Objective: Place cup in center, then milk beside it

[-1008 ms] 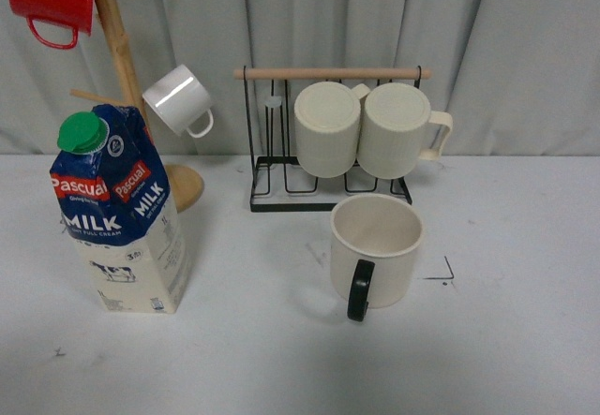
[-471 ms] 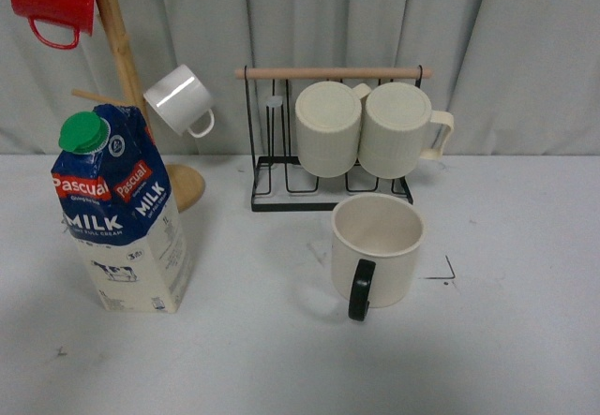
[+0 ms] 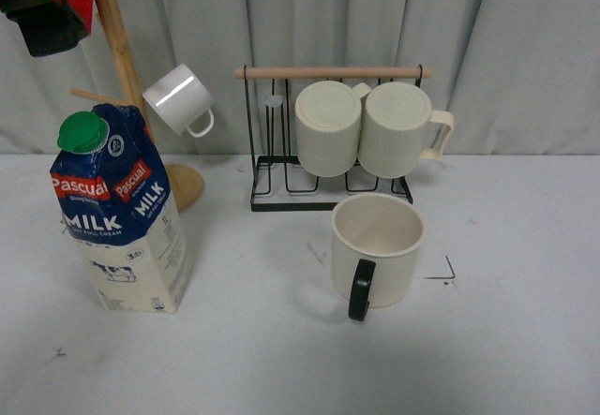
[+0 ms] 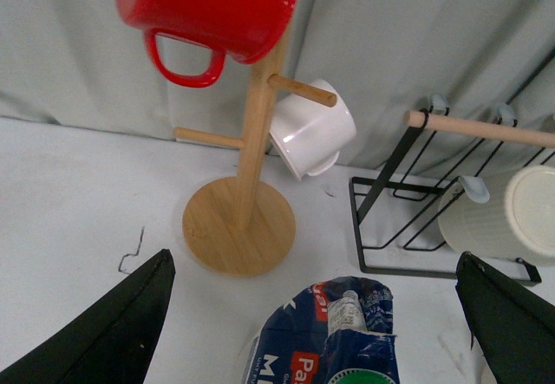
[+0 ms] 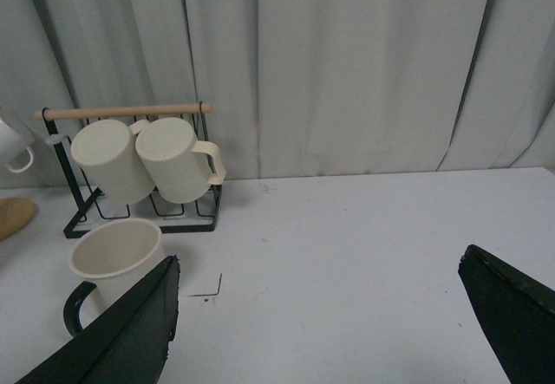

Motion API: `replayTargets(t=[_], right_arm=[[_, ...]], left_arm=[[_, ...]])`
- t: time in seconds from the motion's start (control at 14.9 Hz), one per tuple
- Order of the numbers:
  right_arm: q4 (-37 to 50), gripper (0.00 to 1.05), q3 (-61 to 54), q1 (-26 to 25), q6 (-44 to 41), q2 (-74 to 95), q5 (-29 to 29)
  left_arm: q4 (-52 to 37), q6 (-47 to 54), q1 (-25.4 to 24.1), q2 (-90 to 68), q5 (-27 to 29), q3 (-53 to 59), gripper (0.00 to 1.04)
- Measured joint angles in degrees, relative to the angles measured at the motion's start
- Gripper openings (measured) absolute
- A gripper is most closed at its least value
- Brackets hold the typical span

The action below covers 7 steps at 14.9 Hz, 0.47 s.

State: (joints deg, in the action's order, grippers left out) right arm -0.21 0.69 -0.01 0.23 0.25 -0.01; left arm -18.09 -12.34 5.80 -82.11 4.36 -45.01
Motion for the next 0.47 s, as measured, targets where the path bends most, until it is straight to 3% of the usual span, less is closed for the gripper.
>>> replayTargets(t=[0.27,0.47], right_arm=[[0.02,0.98,0.00,0.00,0.00,0.00,0.00],[0.00,0.98,0.00,0.00,0.00,0.00,0.00]], left_arm=[[2.12,5.88,0.37,-6.64,-5.16,-3.72,0.98],[4.00,8.68,-0.04,-10.05,-4.02,-4.31,0.98]])
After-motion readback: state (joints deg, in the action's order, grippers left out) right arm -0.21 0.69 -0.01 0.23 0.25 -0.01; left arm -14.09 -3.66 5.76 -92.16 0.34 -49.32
